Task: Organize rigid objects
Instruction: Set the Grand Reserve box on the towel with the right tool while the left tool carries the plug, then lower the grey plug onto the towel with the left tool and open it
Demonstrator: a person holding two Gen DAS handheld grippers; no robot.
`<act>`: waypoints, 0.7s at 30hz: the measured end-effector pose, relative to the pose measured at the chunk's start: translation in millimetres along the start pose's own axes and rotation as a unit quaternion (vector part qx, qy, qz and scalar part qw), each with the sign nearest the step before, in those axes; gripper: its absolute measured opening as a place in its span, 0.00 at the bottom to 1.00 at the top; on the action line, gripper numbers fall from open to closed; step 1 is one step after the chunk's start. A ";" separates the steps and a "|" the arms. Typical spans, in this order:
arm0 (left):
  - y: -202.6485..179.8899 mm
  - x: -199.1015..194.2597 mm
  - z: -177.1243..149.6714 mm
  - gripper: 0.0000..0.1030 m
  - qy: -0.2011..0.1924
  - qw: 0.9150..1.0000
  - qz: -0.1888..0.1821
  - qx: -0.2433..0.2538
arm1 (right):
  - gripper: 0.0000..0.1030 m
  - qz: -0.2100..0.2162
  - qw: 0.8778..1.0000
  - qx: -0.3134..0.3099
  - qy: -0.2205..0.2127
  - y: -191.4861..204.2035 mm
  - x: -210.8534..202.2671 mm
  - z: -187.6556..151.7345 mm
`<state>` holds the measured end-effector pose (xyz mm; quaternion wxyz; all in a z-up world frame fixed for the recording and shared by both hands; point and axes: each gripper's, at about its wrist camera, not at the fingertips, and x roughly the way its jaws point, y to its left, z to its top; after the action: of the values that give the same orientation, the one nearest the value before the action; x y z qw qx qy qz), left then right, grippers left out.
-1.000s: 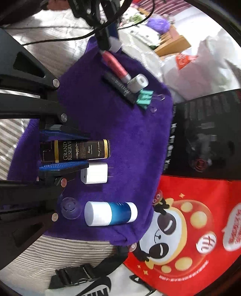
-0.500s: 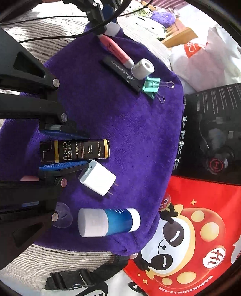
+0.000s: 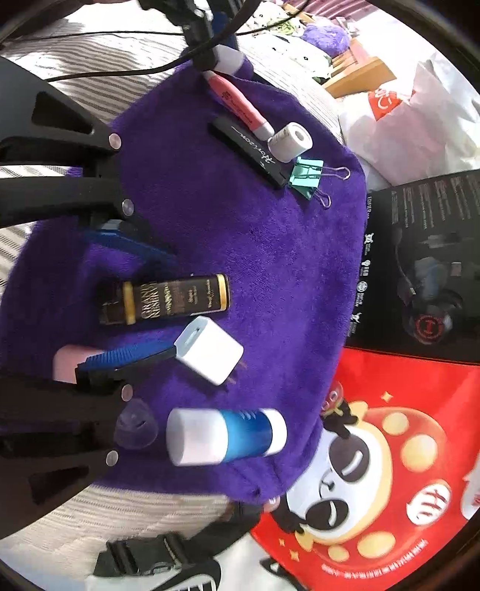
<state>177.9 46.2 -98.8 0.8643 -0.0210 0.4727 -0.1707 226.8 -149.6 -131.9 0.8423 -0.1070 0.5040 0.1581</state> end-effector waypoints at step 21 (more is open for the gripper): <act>-45.4 48.2 14.9 0.24 0.026 0.999 -0.002 0.038 | 0.45 -0.001 0.994 0.086 -0.071 -44.6 -77.6 -66.3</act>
<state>201.5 -13.5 -120.6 0.8516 0.0158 0.4881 -0.1906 155.1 -225.8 -93.5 0.8821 -0.0233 0.4547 0.1206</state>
